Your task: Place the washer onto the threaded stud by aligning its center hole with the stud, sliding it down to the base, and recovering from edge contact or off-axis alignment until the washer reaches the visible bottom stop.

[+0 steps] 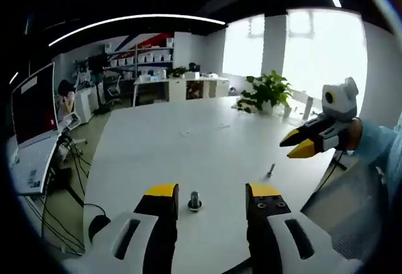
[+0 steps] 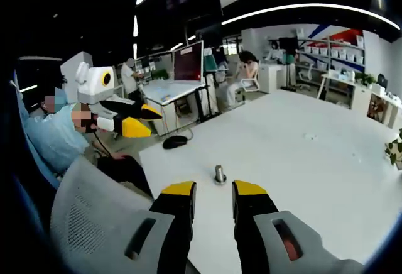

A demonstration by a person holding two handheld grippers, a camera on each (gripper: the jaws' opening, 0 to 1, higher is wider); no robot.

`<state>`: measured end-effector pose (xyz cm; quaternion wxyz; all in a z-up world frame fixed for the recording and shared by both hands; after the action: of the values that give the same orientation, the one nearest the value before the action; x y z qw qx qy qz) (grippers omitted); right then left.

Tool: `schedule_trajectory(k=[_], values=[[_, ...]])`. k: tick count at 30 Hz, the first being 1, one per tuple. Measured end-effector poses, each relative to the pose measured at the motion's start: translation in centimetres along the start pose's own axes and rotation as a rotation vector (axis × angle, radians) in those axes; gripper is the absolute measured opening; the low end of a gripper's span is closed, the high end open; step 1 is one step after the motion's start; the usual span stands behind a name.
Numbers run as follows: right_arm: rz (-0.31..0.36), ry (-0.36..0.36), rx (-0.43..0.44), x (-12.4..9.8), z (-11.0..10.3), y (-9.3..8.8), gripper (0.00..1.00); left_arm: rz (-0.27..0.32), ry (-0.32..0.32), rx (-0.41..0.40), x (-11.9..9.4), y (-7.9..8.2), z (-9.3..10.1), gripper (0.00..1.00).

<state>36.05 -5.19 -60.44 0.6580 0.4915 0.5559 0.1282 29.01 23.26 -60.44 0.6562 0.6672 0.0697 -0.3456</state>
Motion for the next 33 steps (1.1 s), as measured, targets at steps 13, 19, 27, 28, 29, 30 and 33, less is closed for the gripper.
schedule_trajectory(k=[13,19,27,28,29,30,33], values=[[-0.053,-0.109,0.041,-8.8,-1.1,-6.6,0.32,0.108,-0.013,-0.126,-2.6,-4.1,3.2,0.46],[-0.075,-0.142,0.106,-10.4,-0.9,-9.7,0.32,0.124,0.017,-0.138,-3.9,-5.7,3.9,0.47],[-0.089,-0.181,0.138,-10.7,-1.4,-11.1,0.32,0.121,0.034,-0.135,-4.7,-6.3,4.3,0.46],[-0.080,-0.194,0.146,-10.7,-1.3,-11.2,0.31,0.128,0.040,-0.132,-4.7,-6.3,4.3,0.46],[-0.077,-0.203,0.148,-10.7,-1.3,-11.3,0.31,0.144,0.044,-0.125,-4.7,-6.2,4.4,0.46],[-0.072,-0.210,0.147,-10.9,-1.4,-11.2,0.31,0.151,0.052,-0.124,-4.7,-6.2,4.5,0.48],[-0.060,-0.232,0.162,-11.0,-1.5,-11.4,0.31,0.252,0.073,-0.166,-4.8,-5.3,4.8,0.61]])
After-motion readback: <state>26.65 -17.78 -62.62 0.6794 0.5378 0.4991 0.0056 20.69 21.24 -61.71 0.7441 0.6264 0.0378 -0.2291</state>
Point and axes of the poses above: the point that each gripper's makers call its tool centre point, and the gripper's own axes: x roughly forward along the fingers, z roughly to its right, y roughly out of its top, the point moved 10 cm from there along -x, roughly backward along the fingers, and after that the axes turned 10 degrees about -z, right-handed, at the moved point
